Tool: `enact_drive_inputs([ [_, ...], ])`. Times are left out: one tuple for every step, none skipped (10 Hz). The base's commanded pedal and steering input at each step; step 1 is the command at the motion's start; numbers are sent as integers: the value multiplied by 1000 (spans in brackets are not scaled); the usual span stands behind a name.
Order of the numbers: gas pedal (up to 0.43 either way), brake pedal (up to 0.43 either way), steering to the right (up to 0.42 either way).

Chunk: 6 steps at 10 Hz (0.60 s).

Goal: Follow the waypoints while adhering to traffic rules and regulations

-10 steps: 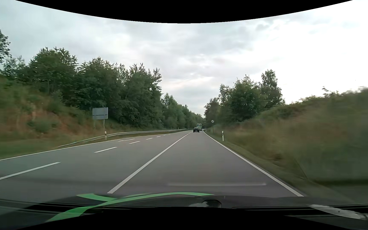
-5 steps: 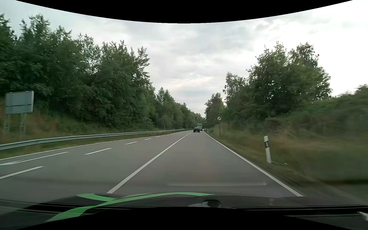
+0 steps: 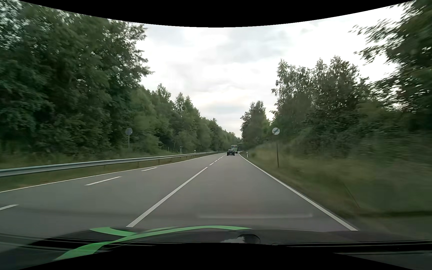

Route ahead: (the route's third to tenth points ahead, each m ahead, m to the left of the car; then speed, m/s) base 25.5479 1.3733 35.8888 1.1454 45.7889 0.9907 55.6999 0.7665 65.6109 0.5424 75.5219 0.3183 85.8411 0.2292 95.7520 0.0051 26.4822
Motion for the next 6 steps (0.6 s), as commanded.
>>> enact_drive_inputs([
  [378,0,2],
  [370,0,2],
  [331,0,2],
  [280,0,2],
  [280,0,2],
  [240,0,2],
])
